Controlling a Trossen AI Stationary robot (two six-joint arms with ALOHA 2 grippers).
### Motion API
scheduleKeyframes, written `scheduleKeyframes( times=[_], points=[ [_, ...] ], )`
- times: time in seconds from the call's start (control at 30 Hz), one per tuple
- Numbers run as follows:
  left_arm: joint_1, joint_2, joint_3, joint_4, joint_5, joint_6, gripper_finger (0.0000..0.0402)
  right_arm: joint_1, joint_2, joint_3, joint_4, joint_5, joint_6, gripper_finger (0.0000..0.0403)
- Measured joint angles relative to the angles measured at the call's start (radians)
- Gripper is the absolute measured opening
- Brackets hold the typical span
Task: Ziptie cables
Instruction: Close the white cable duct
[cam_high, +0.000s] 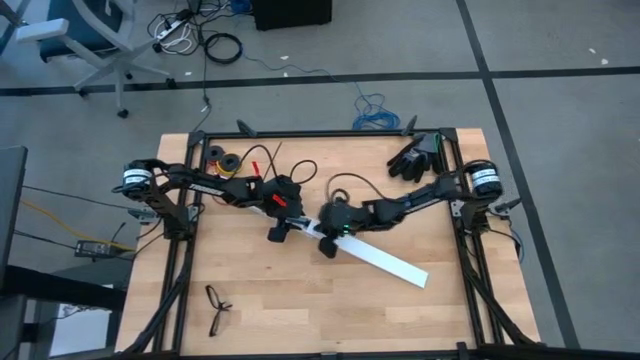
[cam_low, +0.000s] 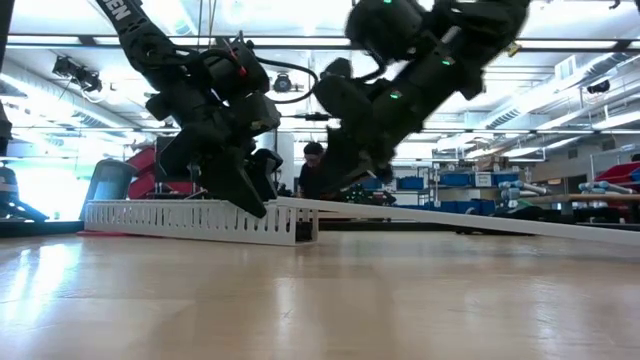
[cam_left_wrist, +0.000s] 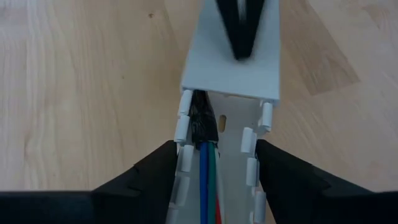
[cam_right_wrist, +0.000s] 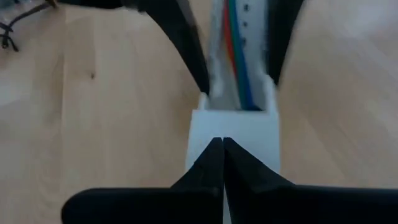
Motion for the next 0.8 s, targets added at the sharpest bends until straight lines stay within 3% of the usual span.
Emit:
scheduleKeyframes(
  times=[0.23,0.53,0.8],
  points=[
    [0.0,0.0,0.0,-0.002,-0.01,0.0,0.0219,-0.036,0.092,0.131,-0.029,-0.014,-0.108,0.0],
    [0.0,-0.001,0.0,0.013,-0.069,-0.009,0.0222,-0.031,0.079,0.153,-0.017,-0.009,-0.162,0.0],
    [0.0,-0.001,0.0,0.012,-0.078,-0.062,0.0299,-0.024,0.079,0.152,-0.011,-0.014,-0.15,0.0]
  ],
)
